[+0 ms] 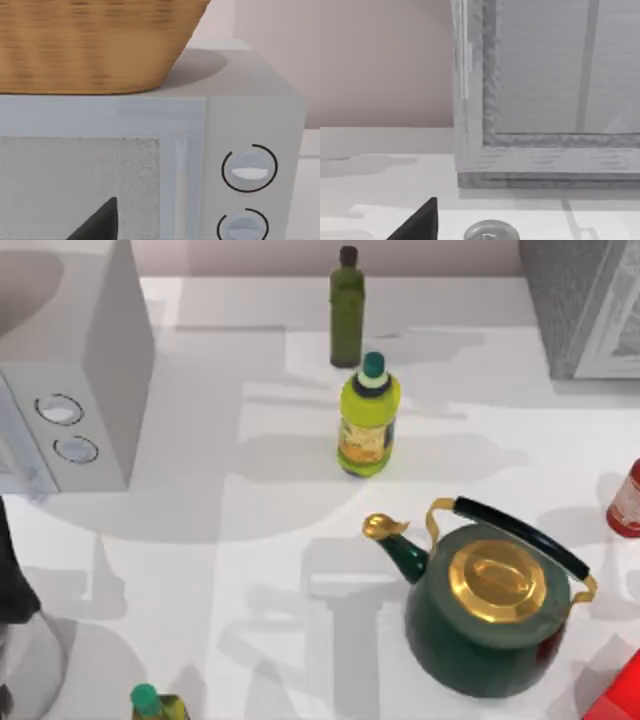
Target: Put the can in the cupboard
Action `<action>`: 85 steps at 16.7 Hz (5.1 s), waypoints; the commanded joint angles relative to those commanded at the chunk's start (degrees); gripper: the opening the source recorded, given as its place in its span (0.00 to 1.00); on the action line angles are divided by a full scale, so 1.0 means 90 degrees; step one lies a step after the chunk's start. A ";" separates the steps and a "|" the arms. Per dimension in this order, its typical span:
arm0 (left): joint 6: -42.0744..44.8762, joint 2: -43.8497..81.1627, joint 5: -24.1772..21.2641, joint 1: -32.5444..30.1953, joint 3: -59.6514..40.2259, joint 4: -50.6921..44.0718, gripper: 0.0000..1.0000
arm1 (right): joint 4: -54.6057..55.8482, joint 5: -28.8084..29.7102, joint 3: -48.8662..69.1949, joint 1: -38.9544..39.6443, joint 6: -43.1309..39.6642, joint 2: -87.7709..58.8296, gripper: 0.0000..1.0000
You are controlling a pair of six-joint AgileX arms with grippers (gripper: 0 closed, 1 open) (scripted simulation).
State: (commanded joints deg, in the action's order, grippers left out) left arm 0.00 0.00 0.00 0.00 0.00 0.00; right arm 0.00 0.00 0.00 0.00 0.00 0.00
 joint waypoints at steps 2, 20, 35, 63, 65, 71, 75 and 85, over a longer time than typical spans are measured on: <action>0.0000 0.0000 0.0000 0.0000 0.0000 0.0000 1.00 | 0.0000 0.0000 0.0000 0.0000 0.0000 0.0000 1.00; 0.0000 0.0000 0.0000 0.0000 0.0000 0.0000 1.00 | 0.6271 0.0714 0.0356 0.0490 0.0249 -0.7703 1.00; 0.0000 0.0000 0.0000 0.0000 0.0000 0.0000 1.00 | 1.0000 0.1043 0.0479 0.0918 0.0401 -1.2389 1.00; 0.0000 0.0000 0.0000 0.0000 0.0000 0.0000 1.00 | 0.9477 0.0809 0.1968 0.0658 0.0321 -1.3340 0.25; 0.0000 0.0000 0.0000 0.0000 0.0000 0.0000 1.00 | 0.9477 0.0809 0.1968 0.0658 0.0321 -1.3340 0.10; 0.0000 0.0000 0.0000 0.0000 0.0000 0.0000 1.00 | 0.9477 0.0809 0.1968 0.0658 0.0321 -1.3340 0.00; 0.0000 0.0000 0.0000 0.0000 0.0000 0.0000 1.00 | 0.9475 0.0811 0.1961 0.0655 0.0327 -1.3335 0.00; 0.0000 0.0000 0.0000 0.0000 0.0000 0.0000 1.00 | 0.6604 0.0781 0.2485 0.0660 0.0321 -1.1023 0.00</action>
State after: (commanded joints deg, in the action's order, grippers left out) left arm 0.00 0.00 0.00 0.00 0.00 0.00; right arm 59.44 7.03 22.36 5.94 2.89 -99.21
